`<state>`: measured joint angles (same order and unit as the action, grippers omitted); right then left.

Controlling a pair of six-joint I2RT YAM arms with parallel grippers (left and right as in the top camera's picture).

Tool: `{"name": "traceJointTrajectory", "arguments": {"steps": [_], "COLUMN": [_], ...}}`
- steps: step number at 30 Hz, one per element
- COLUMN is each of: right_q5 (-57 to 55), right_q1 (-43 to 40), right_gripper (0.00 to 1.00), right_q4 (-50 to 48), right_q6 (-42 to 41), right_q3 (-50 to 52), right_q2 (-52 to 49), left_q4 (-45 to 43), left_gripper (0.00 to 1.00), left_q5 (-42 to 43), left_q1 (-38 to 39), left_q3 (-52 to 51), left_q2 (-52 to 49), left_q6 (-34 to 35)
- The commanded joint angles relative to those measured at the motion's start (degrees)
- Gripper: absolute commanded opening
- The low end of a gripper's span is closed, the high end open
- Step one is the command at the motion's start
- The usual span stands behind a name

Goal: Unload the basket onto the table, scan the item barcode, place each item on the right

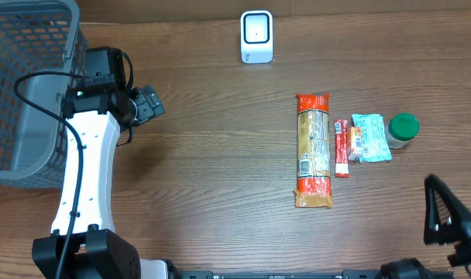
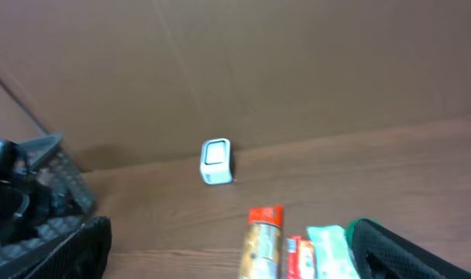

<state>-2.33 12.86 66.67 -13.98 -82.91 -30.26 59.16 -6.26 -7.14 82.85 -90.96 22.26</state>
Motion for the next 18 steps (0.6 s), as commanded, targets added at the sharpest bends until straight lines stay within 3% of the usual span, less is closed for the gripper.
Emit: {"name": "traceJointTrajectory", "arguments": {"steps": [1, 9, 18], "right_q5": [-0.11, 1.22, 5.99], "right_q1": [-2.6, -4.79, -6.03], "right_gripper": [1.0, 1.0, 1.0], "right_q4": [-3.17, -22.82, -65.2], "right_q6": [2.51, 4.13, 7.91], "right_q3": [8.98, 32.46, 57.2], "right_q2": [6.43, 21.27, 30.1], "left_q4": [0.0, 0.0, 0.0], "left_gripper": [1.0, 1.0, 1.0], "left_q5": [-0.13, -0.13, -0.13], "left_q1": [0.02, 0.02, 0.02], "left_q3": [-0.2, -0.2, -0.2], "left_q2": [-0.42, -0.42, -0.42], "left_q6": [-0.66, -0.63, -0.66]}}
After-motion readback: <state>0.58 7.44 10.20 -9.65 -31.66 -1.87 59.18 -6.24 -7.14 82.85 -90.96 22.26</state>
